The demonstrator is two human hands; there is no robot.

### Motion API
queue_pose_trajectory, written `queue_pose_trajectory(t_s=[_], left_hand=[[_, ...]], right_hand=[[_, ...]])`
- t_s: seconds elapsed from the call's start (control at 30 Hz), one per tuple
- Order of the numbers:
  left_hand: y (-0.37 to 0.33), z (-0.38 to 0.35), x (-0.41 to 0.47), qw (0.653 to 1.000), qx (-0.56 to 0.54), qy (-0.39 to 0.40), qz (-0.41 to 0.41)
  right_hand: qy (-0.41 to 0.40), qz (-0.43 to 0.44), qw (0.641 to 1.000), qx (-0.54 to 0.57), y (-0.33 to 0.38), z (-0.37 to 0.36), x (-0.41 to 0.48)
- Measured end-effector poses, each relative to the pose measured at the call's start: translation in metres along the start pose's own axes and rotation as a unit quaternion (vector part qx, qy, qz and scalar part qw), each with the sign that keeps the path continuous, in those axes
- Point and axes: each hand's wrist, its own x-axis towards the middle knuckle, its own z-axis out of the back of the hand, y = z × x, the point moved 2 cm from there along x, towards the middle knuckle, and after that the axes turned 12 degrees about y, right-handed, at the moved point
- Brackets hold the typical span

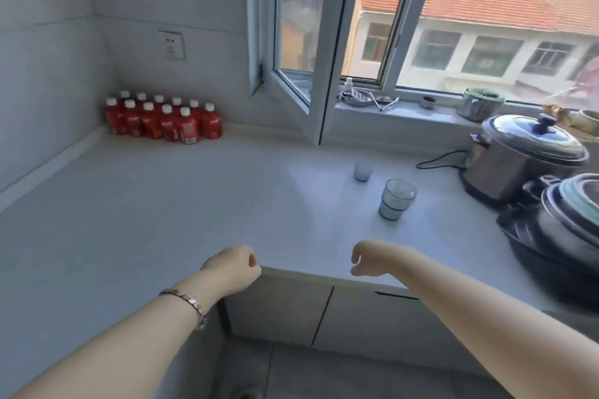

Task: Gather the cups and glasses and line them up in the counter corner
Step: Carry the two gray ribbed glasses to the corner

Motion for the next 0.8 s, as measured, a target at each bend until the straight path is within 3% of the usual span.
queue_pose_trajectory(t_s=[0.2, 0.43, 0.63, 0.8], left_hand=[[-0.080, 0.042, 0.115, 0.995, 0.064, 0.045, -0.068], [-0.159, 0.082, 0.216, 0.982, 0.128, 0.074, -0.121], [-0.201, 0.081, 0.276, 0.982, 0.112, 0.083, -0.124], [-0.241, 0.072, 0.320, 0.991, 0.064, 0.067, -0.094]], right_hand=[[-0.074, -0.097, 0.986, 0.115, -0.091, 0.062, 0.057], [-0.190, -0.190, 0.918, 0.293, -0.155, 0.115, 0.133], [-0.106, -0.160, 0.946, 0.259, -0.179, 0.129, 0.193], [-0.128, -0.079, 0.956, 0.252, -0.199, 0.125, 0.216]])
